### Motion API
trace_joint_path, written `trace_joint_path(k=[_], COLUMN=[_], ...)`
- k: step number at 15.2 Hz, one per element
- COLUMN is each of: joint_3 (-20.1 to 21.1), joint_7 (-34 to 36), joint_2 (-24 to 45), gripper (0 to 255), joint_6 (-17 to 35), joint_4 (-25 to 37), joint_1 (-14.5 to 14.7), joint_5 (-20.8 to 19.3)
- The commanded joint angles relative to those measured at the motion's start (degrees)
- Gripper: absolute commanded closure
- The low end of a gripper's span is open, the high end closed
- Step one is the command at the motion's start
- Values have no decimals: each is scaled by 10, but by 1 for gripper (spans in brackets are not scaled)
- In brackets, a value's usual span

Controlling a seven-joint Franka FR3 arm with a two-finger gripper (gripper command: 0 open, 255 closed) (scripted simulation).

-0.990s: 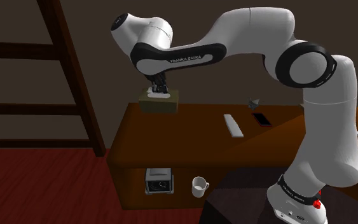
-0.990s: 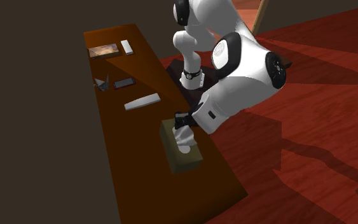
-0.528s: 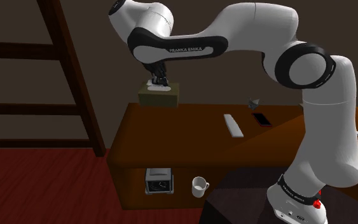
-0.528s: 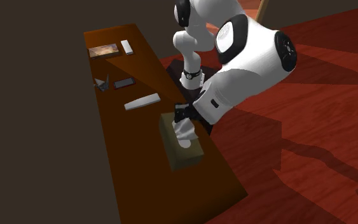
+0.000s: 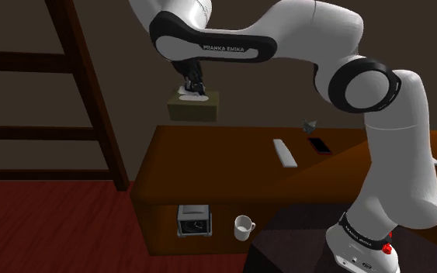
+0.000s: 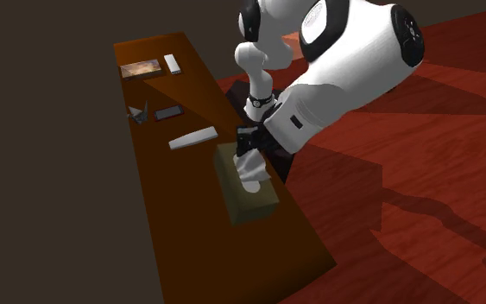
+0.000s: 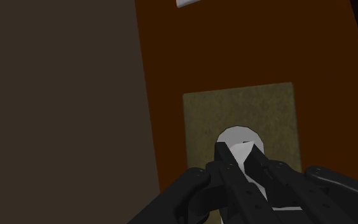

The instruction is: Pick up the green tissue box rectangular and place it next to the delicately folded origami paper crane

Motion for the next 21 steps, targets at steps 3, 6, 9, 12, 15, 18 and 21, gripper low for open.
trace_joint_path(k=[3,6,9,12,15,18,21], joint_3=[3,-3,-15,-32,-52,-75,-99], joint_7=[-3,-16,-37,-63,-91,-120,-151], joint_2=[-87,-159,-220,-275,-324,-368,-406], gripper=[255,255,255,255,255,255,255], joint_6=[51,97,137,173,206,236,264], joint_4=[-128,-229,-311,-381,-442,-494,-539], joint_1=[-48,-85,-115,-139,-159,-177,-193], joint_5=[23,41,54,63,67,68,66])
